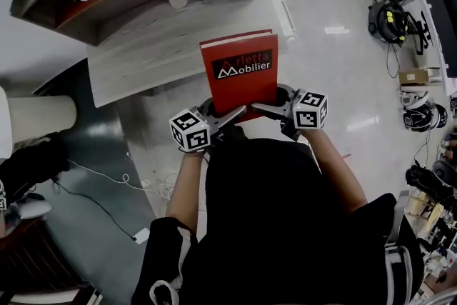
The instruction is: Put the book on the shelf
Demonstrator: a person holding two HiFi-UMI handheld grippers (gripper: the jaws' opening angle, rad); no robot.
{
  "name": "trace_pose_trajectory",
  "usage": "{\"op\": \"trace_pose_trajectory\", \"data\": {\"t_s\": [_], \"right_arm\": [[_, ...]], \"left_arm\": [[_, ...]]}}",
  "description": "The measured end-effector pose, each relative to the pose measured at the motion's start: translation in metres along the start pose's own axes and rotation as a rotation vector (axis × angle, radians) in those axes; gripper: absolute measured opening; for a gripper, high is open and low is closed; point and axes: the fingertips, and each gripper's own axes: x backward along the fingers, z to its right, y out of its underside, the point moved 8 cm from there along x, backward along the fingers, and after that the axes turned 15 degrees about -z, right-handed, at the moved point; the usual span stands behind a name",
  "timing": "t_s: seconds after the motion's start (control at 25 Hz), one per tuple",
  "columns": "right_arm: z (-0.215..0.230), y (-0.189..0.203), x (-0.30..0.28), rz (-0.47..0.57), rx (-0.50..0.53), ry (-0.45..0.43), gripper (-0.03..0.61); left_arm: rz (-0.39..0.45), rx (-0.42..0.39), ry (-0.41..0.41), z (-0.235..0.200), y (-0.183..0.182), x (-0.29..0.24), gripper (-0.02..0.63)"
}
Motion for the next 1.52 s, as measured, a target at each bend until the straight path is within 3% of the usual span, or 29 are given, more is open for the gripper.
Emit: {"op": "trace_pose_trajectory", "data": {"t_s": [0.48,0.68,0.96,1.16,1.36,1.52], "right_arm": [[0.01,-0.049,-0.067,-0.062,0.01,0.013,0.308],[0.022,-0.057,-0.062,-0.104,0.011,0.025,0.308],[0.048,-0.069,-0.047,-0.076,-0.004,0.002,0.309],[0.077,-0.088,-0.038,-0.054,-0.001,-0.009,0.311],[0.112,-0.118,-0.024,-0.047,0.046,0.003,0.31],[0.144,-0.152,-0.01,-0.027,0.081,-0.002,0.31]], "left_arm": [[0.037,0.019,-0.021,-0.053,-0.015,0.057,0.167],[0.054,0.053,-0.015,-0.061,-0.02,0.047,0.167],[0.034,0.025,-0.069,-0.068,-0.046,0.027,0.171],[-0.004,0.006,-0.128,-0.084,-0.076,0.013,0.186],[-0.078,-0.077,-0.202,-0.103,-0.121,-0.006,0.202],[-0.065,-0.087,-0.236,-0.12,-0.159,-0.025,0.207]]}}
